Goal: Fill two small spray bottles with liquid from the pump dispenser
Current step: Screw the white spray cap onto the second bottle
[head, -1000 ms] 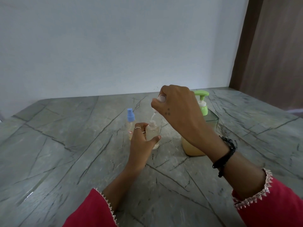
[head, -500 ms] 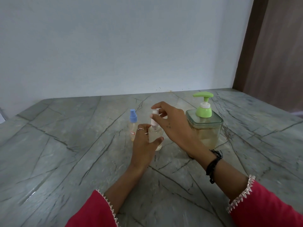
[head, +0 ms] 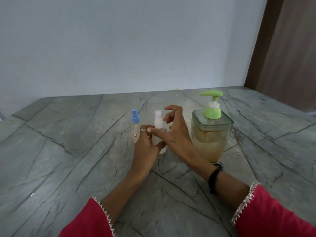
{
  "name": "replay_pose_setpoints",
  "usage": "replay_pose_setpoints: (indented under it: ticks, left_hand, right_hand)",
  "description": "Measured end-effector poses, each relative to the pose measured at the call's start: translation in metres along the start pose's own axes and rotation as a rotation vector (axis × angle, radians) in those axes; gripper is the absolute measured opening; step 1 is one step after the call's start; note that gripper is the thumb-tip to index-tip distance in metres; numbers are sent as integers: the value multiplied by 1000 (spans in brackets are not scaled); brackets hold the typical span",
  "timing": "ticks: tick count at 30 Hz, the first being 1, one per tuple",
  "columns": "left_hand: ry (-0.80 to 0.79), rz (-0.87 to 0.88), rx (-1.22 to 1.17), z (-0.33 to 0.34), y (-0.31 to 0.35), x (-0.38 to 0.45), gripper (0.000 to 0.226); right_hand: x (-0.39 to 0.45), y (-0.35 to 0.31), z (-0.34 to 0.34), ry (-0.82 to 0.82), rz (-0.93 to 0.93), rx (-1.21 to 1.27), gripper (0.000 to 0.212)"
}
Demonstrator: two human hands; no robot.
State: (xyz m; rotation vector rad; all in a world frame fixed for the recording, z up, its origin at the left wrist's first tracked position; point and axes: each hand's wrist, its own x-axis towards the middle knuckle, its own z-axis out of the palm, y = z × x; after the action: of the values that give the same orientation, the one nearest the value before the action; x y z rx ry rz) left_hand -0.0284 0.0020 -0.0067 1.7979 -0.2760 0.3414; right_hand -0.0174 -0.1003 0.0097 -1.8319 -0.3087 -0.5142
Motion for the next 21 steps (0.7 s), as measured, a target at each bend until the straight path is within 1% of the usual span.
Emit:
replay_pose_setpoints:
  ticks: [3,6,10,13,15,17,19,21]
  left_hand:
    - [3,-13,-10,-1,0,1,37]
    - [7,-31,-20,0,1,1,41]
    - [13,-26,-3,0,0,2,41]
    - [12,6,24,0,0,2,38]
    - [12,3,15,0,1,1,37]
    - [6,-26,-4,-1,2,1,40]
    - [7,-46,-6,0,2,1,42]
    - [11,-62,-8,0,1,2,41]
  right_hand:
    - [-3,4,-1,-36,-45,95,64]
    - [-3,5,-6,-33,-32,165,63]
    - [0,1,-7,26,-4,128,71]
    - [-1,2,-5,3,-10,101,72]
    - [-3,5,-4,-30,-5,123,65]
    - [-5,5,-5,-45,0,197,54]
    - [-5,3,-8,2,-4,290,41]
    - [-6,0,-8,67,10,350,33]
